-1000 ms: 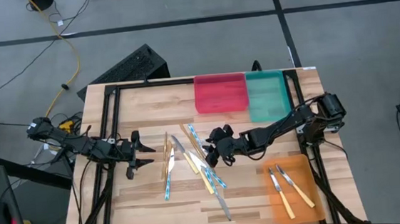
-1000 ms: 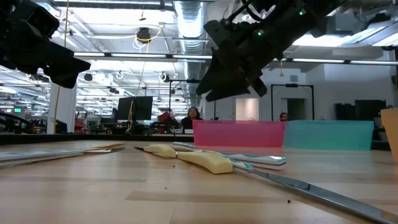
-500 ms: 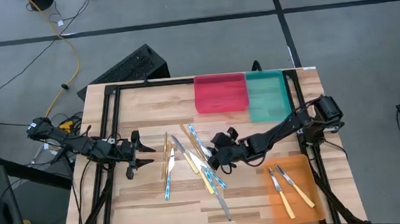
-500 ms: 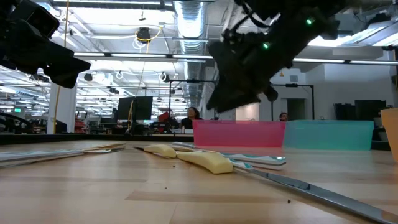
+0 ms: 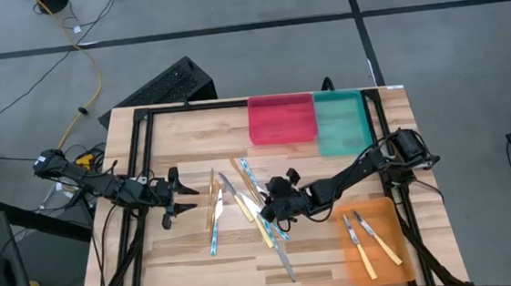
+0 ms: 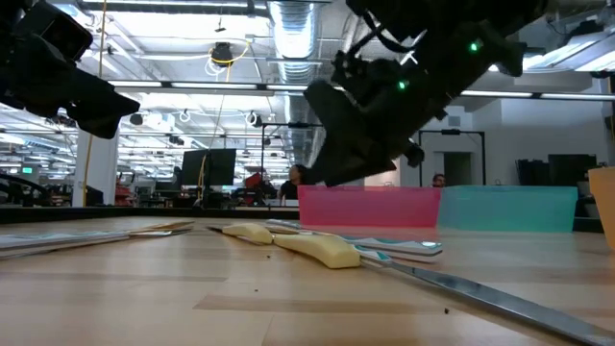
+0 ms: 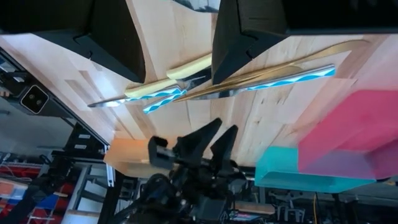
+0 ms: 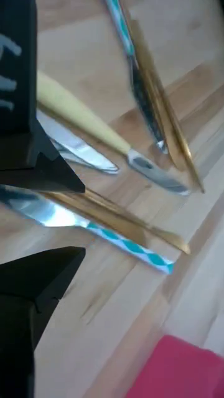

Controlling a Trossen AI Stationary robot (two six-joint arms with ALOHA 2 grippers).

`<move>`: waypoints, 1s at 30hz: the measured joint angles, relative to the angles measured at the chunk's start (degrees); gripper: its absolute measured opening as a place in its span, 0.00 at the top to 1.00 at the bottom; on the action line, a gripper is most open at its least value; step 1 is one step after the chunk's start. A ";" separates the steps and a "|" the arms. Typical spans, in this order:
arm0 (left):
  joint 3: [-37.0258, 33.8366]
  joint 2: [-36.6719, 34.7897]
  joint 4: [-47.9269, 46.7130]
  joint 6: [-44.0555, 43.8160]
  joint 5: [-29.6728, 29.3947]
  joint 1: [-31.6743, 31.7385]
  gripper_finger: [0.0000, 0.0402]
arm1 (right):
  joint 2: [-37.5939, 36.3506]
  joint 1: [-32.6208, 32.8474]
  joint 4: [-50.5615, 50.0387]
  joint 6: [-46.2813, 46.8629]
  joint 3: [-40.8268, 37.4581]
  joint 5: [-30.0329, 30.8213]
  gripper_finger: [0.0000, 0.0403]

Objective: Sort silverware by color (type)
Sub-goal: Put the blue knife into the blue bin

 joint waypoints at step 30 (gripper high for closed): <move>0.00 0.25 0.00 0.00 0.10 0.00 0.58 | 3.65 -2.17 3.88 -0.40 0.38 11.02 0.56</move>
